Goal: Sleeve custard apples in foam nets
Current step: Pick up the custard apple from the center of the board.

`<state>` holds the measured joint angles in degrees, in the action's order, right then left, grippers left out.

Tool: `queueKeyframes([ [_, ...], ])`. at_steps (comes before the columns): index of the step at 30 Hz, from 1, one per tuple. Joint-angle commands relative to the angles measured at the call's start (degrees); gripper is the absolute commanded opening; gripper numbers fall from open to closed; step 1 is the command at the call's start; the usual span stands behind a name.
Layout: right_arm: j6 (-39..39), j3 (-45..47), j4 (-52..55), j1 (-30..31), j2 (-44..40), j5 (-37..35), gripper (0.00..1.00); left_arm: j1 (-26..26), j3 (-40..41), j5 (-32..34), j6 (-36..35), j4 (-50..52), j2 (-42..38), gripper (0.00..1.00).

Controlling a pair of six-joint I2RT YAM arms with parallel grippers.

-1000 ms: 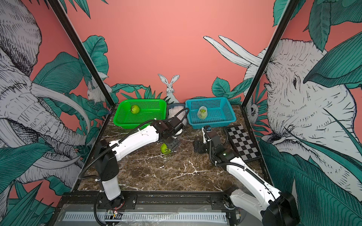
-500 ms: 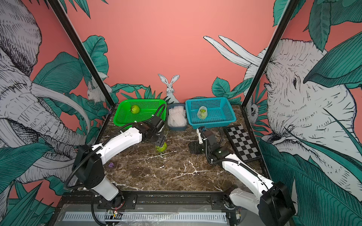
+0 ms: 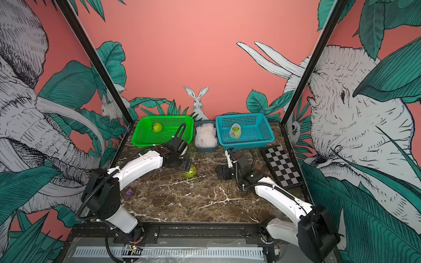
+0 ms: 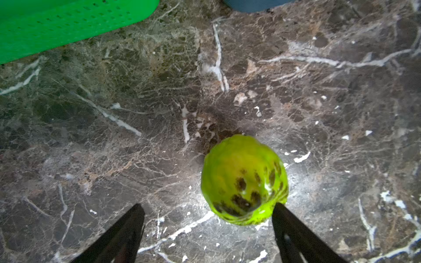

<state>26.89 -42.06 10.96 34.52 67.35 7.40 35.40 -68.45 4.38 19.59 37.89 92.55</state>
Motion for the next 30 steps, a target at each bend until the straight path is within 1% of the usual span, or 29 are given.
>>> queueKeyframes([
  [1,0.7,-1.44,-2.35,0.5,0.43,0.5,0.87,-0.66,1.3,-3.22,2.25,-2.76,-1.15,0.91],
  [4,0.88,-1.38,-2.7,0.63,0.48,0.6,0.87,-1.37,3.37,-4.2,3.27,-5.31,-1.42,0.91],
  [9,0.97,-1.15,-3.05,0.71,0.5,0.72,0.87,-3.16,7.2,-8.74,4.6,-10.17,-1.67,0.91],
  [13,1.05,-1.02,-3.14,0.72,0.46,0.7,0.87,-5.39,11.82,-15.6,7.27,-16.46,-1.95,0.91],
  [18,1.14,-0.74,-3.38,0.72,0.48,0.51,0.87,-5.53,13.14,-19.55,8.65,-17.79,-1.89,0.91],
  [20,1.23,-0.74,-3.54,0.72,0.76,0.61,0.87,-5.51,13.63,-19.77,9.25,-18.12,-2.57,0.91],
  [24,1.25,-1.05,-3.67,0.9,1.47,0.91,0.87,-5.52,13.23,-17.85,9.76,-16.99,-4.81,0.91],
  [30,-0.32,-2.52,-2.18,1.97,3.17,2.7,0.87,-5.52,13.2,-12.28,11.15,-10.86,-10.27,0.89],
])
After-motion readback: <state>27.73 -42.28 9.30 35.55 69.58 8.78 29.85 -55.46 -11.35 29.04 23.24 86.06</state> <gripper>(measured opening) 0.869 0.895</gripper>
